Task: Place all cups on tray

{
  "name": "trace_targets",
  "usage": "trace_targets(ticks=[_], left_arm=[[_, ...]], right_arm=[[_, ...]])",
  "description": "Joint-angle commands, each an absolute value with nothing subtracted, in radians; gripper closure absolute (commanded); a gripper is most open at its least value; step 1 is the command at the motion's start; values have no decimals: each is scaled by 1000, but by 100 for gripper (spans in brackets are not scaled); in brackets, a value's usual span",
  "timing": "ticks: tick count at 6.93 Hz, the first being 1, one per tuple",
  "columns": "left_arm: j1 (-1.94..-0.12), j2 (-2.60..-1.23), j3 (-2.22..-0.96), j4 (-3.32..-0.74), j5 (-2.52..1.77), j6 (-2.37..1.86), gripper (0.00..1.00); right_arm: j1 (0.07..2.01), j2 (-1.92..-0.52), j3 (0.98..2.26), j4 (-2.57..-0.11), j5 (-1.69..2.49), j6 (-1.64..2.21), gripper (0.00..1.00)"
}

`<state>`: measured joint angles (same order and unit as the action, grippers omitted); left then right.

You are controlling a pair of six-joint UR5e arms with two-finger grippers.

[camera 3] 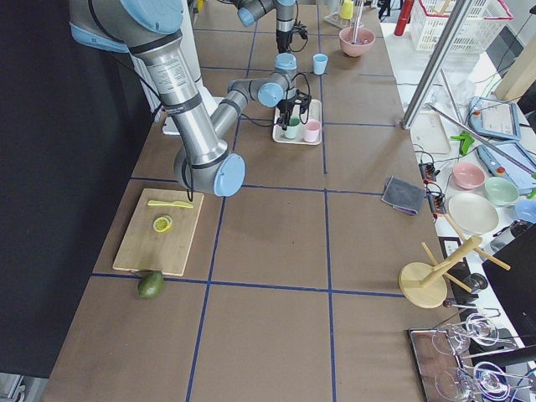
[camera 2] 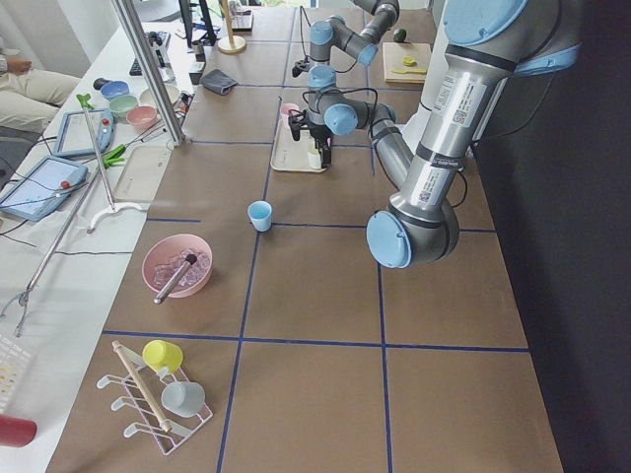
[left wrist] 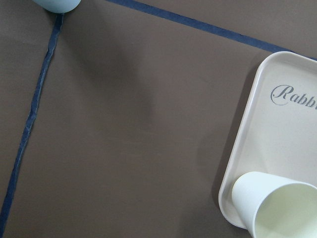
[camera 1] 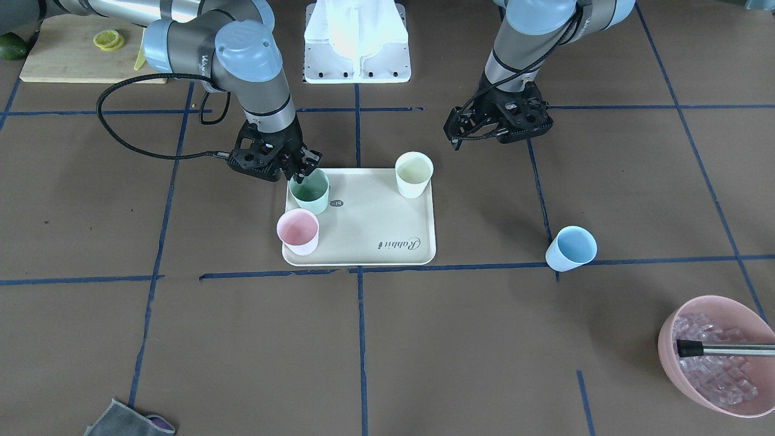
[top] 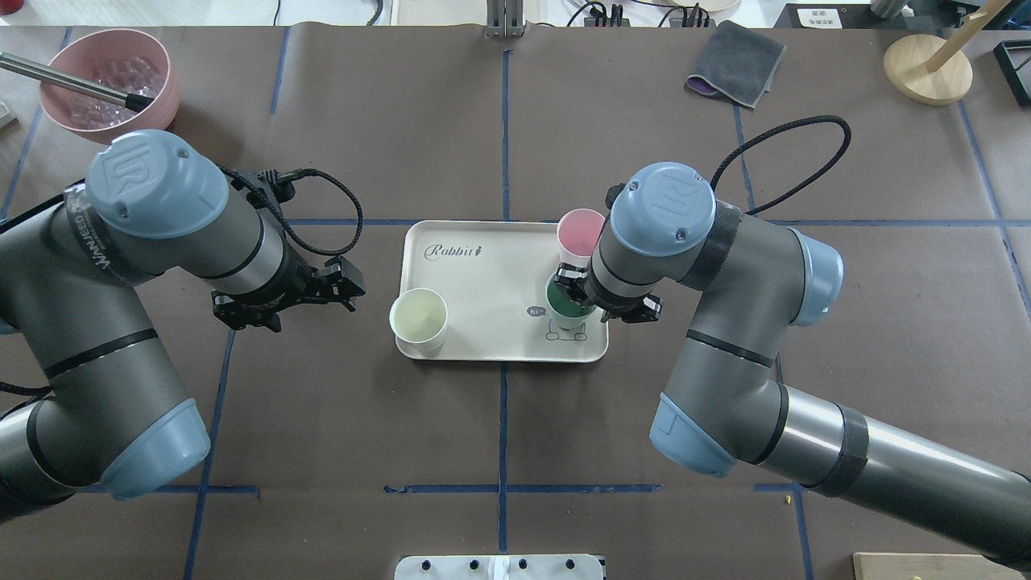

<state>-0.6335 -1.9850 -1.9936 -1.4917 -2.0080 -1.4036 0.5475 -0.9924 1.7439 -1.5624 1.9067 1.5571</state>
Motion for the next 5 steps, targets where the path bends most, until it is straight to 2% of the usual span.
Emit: trace_targets(ticks=[1, 3, 5], left_arm=[[-634, -1985, -1993, -1493, -2008, -1402, 0], [-664, -1980, -1991, -1485, -2009, -1319, 0], [-771, -1928, -1974, -1491, -2014, -1173, 0]], right_arm=[[599, -997, 1770, -1572, 1934, 1481, 0], [746, -1108, 1842, -1572, 2081, 1247, 0], [897, -1254, 1881, -1572, 2178, 977, 0]])
